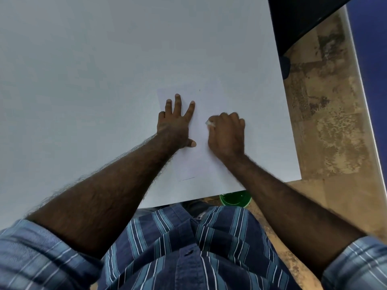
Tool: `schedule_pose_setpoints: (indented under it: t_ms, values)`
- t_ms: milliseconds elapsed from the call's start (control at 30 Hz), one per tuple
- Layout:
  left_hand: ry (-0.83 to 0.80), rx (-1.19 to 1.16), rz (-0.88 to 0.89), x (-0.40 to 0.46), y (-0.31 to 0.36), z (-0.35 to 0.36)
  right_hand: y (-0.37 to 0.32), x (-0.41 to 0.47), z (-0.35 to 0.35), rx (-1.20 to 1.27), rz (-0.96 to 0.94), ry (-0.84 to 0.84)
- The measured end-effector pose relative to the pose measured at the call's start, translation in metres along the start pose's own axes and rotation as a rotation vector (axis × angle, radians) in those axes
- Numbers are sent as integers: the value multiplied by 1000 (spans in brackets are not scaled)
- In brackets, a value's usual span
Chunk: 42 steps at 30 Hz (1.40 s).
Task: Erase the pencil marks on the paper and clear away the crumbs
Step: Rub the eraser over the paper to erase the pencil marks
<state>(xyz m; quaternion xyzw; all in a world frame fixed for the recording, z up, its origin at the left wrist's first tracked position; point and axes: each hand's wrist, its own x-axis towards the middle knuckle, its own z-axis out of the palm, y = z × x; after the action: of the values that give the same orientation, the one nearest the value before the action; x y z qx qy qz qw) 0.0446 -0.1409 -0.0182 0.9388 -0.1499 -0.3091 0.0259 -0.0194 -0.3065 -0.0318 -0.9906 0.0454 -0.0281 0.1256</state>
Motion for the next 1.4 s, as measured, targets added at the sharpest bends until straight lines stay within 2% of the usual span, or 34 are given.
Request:
schedule_pose_setpoints:
  t_ms: [133, 267, 400, 567, 633, 767, 933, 1033, 1133, 1300, 1400]
  values:
    - [3, 5, 7, 0, -1, 1, -5, -14, -1, 11, -112, -78]
    - [-11, -8, 2, -1, -1, 0, 9, 20, 2, -49, 37, 10]
    - [-11, -20, 4, -1, 0, -1, 2, 27, -1, -9, 127, 11]
    - [13, -5, 10, 1, -1, 3, -21, -15, -2, 24, -111, -120]
    - [13, -7, 10, 1, -2, 3, -11, -9, -2, 8, -130, -79]
    - [4, -16, 10, 0, -1, 2, 13, 30, 2, -90, -17, 52]
    - [-12, -16, 1, 0, 0, 0, 10, 26, -2, -71, -49, 59]
    - [-6, -6, 3, 0, -1, 1, -1, -7, -5, 14, -112, -11]
    - [-1, -8, 10, 0, -1, 2, 0, -16, -5, -5, -158, -48]
    - [-16, -15, 10, 0, -1, 0, 17, 38, 3, -90, -77, 65]
    - [-15, -14, 10, 0, -1, -1, 16, 50, 3, -107, -23, 72]
